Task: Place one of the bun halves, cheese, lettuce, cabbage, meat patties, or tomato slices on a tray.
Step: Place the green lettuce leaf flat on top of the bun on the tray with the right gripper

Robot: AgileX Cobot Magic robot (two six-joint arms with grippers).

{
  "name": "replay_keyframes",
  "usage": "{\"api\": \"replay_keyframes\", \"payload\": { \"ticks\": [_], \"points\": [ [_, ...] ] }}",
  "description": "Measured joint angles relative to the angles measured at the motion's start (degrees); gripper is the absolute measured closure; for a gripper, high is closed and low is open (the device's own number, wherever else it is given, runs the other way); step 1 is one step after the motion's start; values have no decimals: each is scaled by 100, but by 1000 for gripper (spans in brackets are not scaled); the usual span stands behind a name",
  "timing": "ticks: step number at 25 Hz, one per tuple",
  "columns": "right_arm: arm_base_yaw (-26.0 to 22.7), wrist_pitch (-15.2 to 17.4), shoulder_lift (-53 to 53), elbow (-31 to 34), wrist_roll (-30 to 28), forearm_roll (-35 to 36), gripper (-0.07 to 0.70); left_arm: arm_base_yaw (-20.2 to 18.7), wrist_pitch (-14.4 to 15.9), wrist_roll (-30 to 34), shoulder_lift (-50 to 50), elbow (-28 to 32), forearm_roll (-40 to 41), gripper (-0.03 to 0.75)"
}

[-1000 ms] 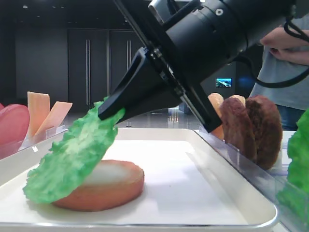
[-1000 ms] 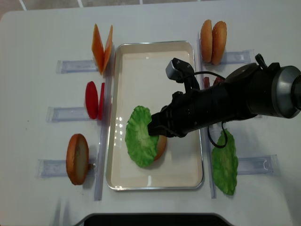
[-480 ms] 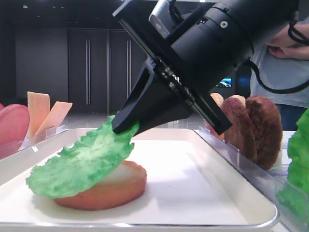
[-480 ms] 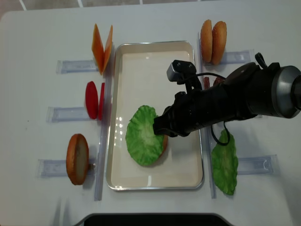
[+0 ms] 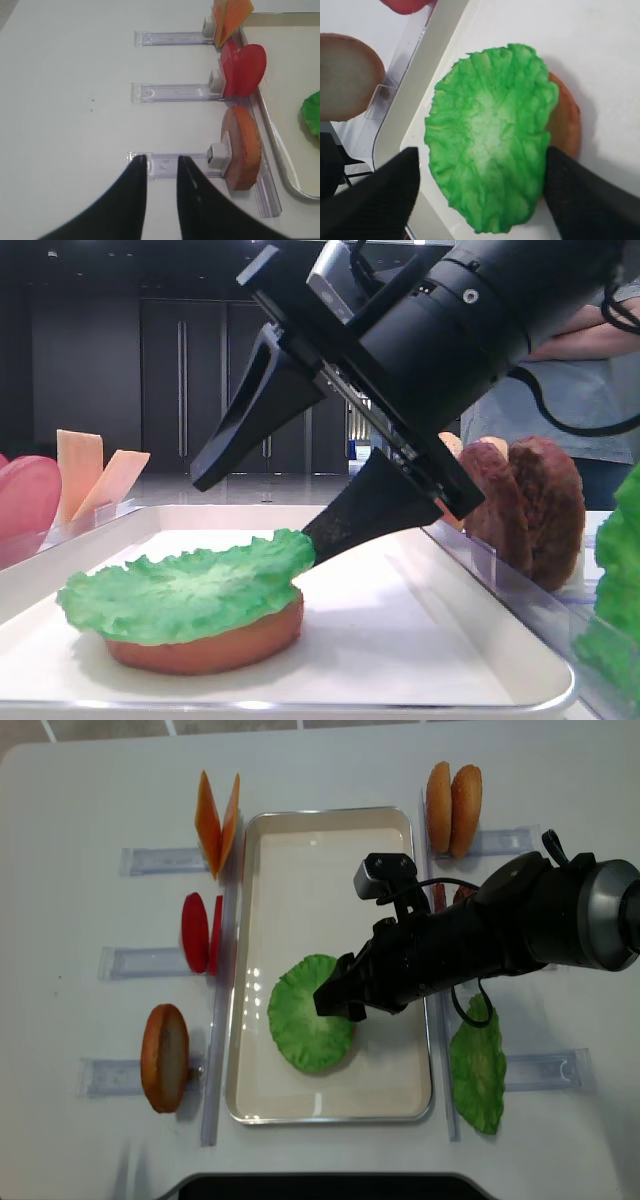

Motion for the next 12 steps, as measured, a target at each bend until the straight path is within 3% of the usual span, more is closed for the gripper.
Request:
{"api": "replay_keyframes", "payload": {
  "ticks": [4, 12],
  "points": [
    [0, 0, -80, 0, 0, -20, 82, 0, 0, 0, 0, 0, 0, 557],
    [-108, -9, -968, 0, 10, -366, 71, 0, 0, -5, 0, 0, 0, 557]
  ]
}}
